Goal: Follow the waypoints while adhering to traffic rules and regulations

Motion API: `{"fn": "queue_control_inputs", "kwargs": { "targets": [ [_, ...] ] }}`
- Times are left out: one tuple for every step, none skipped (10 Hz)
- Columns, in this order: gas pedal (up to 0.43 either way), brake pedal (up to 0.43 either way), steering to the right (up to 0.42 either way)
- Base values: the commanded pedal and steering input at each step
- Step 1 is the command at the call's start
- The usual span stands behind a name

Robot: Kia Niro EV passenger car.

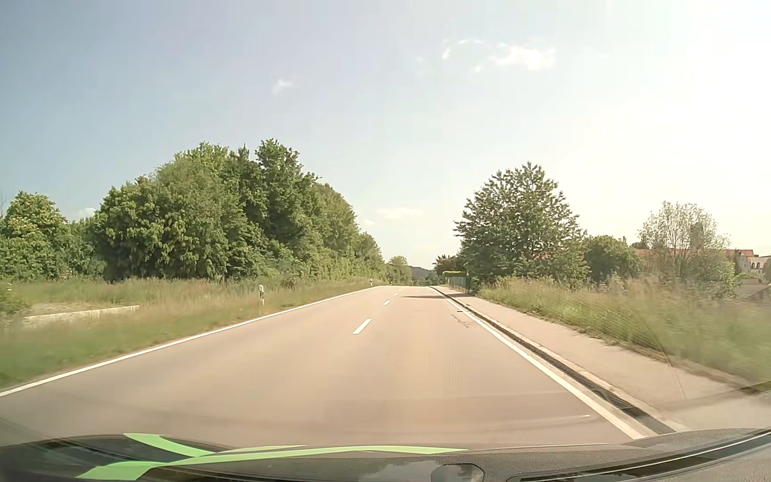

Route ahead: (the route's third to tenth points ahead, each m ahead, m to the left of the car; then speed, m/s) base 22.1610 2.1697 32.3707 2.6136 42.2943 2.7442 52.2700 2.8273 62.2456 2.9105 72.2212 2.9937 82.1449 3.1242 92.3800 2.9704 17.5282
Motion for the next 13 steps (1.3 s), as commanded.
{"fn": "queue_control_inputs", "kwargs": {
  "targets": [
    [0.138, 0.000, -0.003],
    [0.138, 0.000, -0.003],
    [0.150, 0.000, -0.003],
    [0.150, 0.000, -0.003],
    [0.150, 0.000, -0.003],
    [0.150, 0.000, -0.002],
    [0.150, 0.000, -0.002],
    [0.150, 0.000, -0.003],
    [0.157, 0.000, -0.003],
    [0.157, 0.000, -0.003],
    [0.157, 0.000, -0.004],
    [0.150, 0.000, -0.005],
    [0.150, 0.000, -0.005]
  ]
}}
